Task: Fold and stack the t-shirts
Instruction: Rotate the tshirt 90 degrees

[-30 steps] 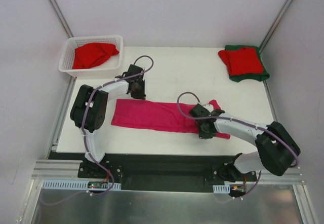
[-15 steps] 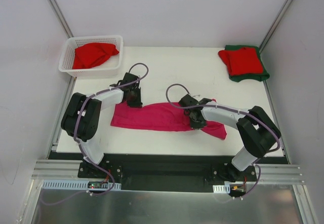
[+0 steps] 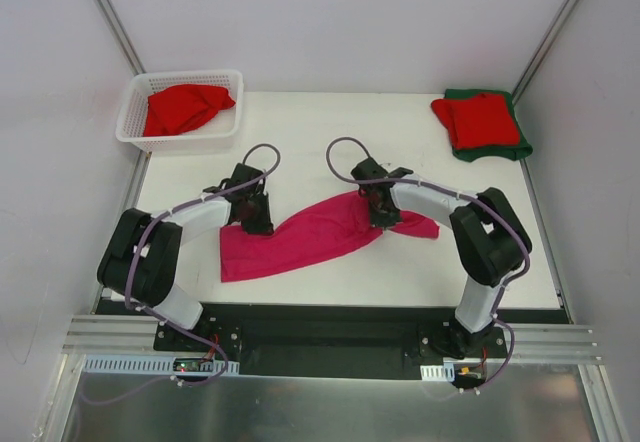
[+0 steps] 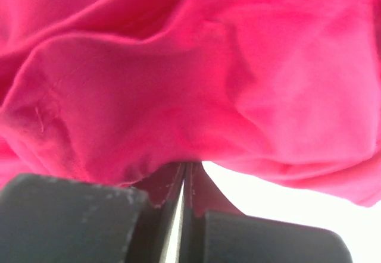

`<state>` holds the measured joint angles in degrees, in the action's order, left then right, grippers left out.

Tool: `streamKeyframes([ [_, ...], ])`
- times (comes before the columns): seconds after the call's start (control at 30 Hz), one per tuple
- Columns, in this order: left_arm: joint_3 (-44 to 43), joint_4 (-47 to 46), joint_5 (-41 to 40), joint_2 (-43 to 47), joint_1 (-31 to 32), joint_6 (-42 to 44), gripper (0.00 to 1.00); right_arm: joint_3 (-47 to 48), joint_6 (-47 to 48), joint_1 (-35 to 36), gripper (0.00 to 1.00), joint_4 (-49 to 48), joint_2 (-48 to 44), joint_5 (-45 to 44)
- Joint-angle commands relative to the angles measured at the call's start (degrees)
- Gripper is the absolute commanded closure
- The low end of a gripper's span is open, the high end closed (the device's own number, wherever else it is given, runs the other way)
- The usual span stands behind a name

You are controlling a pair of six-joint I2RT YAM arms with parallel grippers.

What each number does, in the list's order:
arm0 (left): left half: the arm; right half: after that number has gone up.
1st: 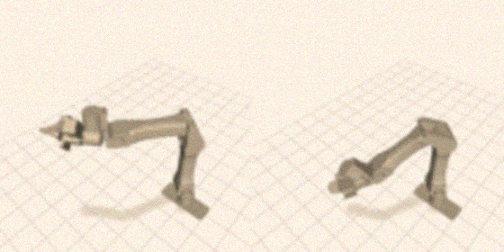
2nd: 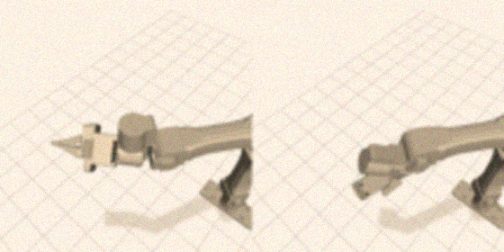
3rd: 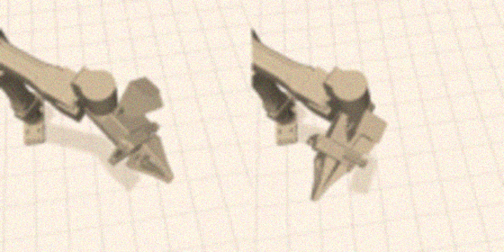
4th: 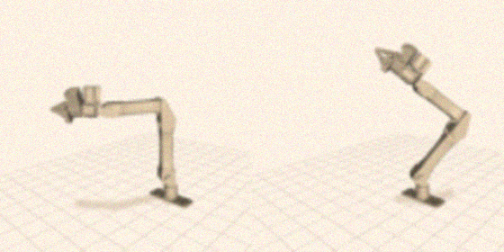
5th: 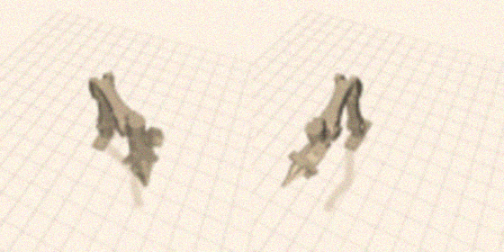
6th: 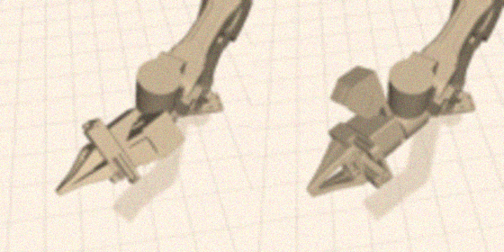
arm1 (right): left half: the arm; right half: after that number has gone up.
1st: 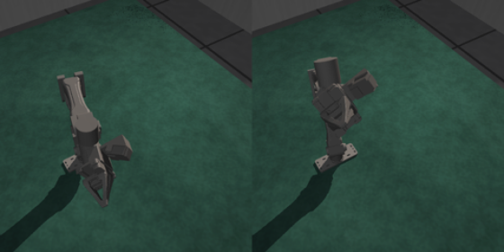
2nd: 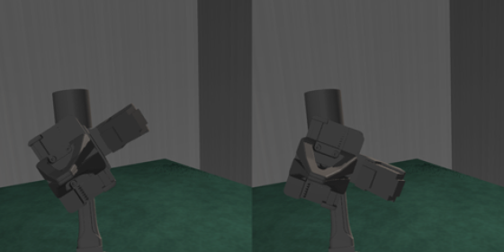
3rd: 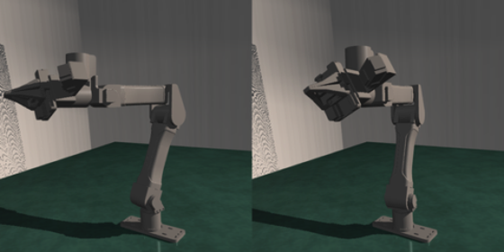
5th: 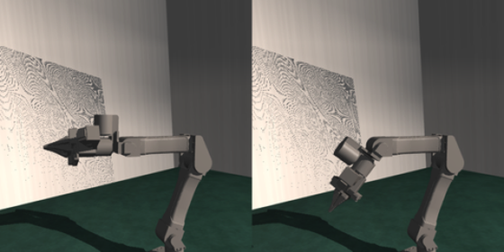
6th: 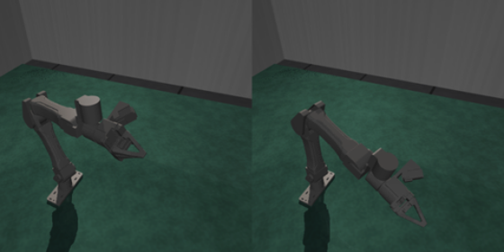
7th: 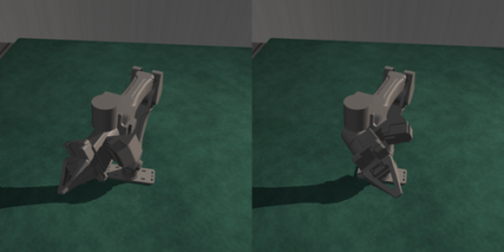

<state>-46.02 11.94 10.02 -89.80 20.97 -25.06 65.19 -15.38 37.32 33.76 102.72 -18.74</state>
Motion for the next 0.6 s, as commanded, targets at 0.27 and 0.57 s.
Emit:
streamKeyframes([
  [0.27, 7.3, 7.5, 2.1, 10.2, 6.8, -6.2, 0.94, 18.1, 8.2, -3.2, 0.99, 0.8, 8.7, 8.8],
  [0.57, 7.1, 8.3, 3.7, 12.8, 14.7, -9.5, 0.93, 22.3, 9.4, -4.3, 0.99, -0.3, 12.2, 21.2],
])
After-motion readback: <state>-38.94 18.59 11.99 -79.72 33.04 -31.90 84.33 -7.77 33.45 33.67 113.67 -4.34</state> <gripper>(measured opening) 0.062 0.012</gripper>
